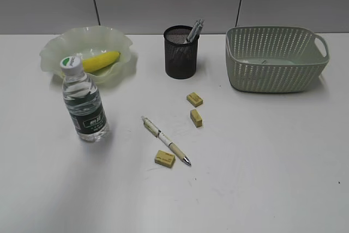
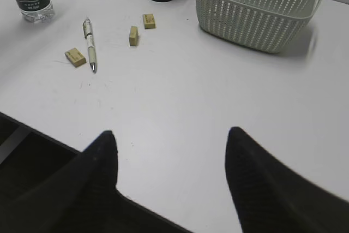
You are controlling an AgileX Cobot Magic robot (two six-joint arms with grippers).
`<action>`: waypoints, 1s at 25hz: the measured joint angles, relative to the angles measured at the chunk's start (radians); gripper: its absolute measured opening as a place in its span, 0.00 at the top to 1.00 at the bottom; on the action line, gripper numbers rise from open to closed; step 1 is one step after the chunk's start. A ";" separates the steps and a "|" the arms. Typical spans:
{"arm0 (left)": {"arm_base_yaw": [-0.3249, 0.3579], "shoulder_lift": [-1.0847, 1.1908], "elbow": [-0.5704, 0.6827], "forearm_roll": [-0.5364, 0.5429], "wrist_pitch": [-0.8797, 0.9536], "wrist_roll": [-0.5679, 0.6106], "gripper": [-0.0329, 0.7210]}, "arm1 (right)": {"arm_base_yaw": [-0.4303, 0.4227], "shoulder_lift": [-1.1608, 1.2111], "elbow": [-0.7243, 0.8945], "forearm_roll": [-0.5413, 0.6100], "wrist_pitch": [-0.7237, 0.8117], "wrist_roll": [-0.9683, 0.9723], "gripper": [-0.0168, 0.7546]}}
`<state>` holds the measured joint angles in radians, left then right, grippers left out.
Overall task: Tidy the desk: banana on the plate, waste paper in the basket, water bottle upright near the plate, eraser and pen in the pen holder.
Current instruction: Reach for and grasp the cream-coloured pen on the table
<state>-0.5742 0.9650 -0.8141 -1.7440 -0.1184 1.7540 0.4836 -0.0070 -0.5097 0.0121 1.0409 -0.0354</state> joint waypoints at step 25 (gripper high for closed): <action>0.064 0.088 -0.001 1.717 1.076 -1.637 0.42 | 0.000 0.000 0.000 -0.001 0.000 0.000 0.34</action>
<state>-0.5099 1.0533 -0.8151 -0.0272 0.9571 0.1165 0.4836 -0.0070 -0.5097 0.0113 1.0409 -0.0354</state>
